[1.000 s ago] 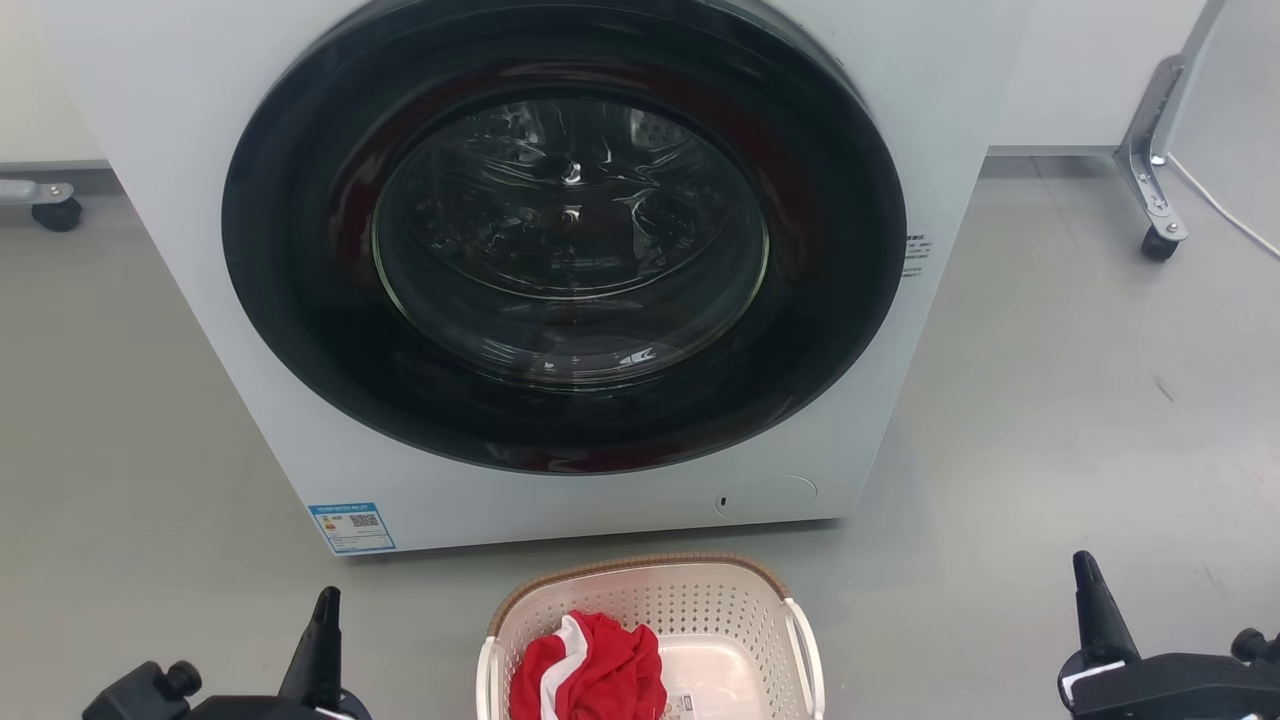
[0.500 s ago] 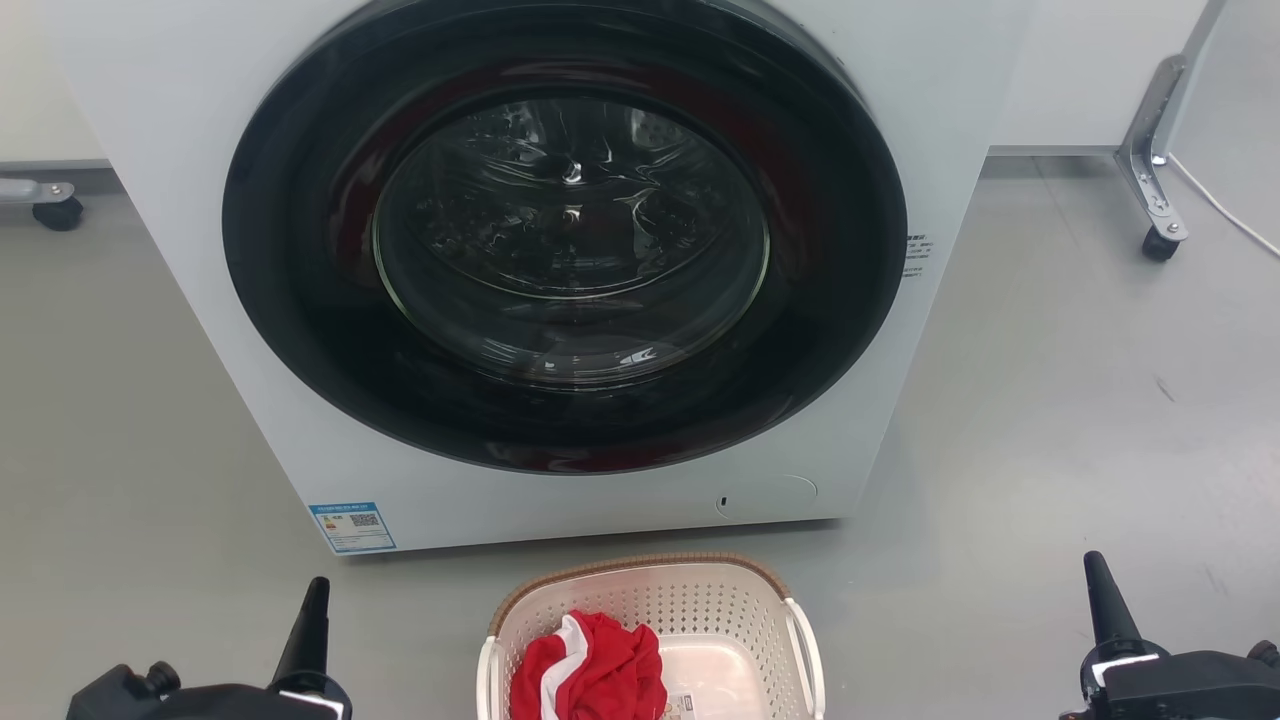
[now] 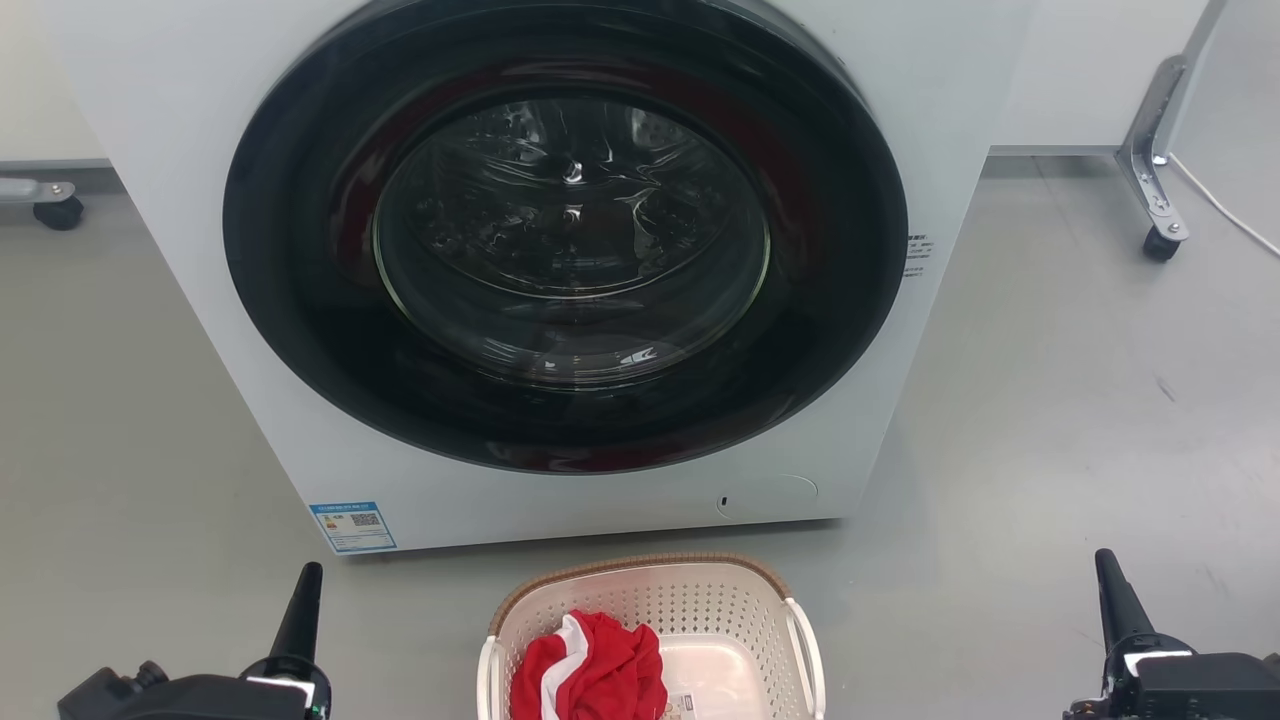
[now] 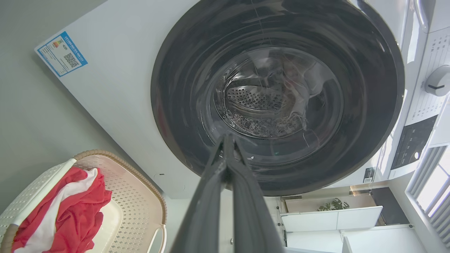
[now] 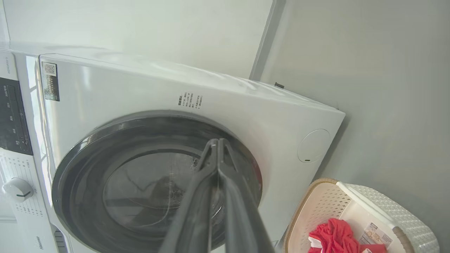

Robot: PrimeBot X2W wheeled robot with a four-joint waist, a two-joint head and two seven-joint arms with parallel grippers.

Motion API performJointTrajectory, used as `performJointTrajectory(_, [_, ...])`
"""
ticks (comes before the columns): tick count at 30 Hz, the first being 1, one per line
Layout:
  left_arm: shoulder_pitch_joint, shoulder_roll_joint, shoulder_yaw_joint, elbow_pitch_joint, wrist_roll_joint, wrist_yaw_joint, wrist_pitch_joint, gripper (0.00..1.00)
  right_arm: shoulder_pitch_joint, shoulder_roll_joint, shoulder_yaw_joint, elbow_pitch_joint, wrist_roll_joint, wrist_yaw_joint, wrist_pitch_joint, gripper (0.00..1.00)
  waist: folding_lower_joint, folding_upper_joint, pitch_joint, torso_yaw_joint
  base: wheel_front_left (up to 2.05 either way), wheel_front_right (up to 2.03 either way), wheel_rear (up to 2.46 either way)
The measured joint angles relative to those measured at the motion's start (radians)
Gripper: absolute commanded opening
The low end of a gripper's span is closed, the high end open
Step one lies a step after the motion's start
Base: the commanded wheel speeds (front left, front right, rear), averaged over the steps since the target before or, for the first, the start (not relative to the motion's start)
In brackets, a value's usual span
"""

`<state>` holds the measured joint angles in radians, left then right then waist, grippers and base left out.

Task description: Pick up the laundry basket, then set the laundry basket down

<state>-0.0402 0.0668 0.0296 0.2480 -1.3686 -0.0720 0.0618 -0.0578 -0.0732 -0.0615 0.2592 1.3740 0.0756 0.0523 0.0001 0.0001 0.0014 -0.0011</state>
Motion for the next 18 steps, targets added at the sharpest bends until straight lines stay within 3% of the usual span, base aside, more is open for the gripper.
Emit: performJointTrajectory(18, [-0.034, -0.021, 0.059, 0.043, -0.21, -0.044, 0.048, 0.0, -0.025, 0.027, -0.068, 0.037, 0.213, 0.039, 0.055, 0.0, 0.0, 0.0, 0.0, 0.001, 0.0, 0.0, 0.0])
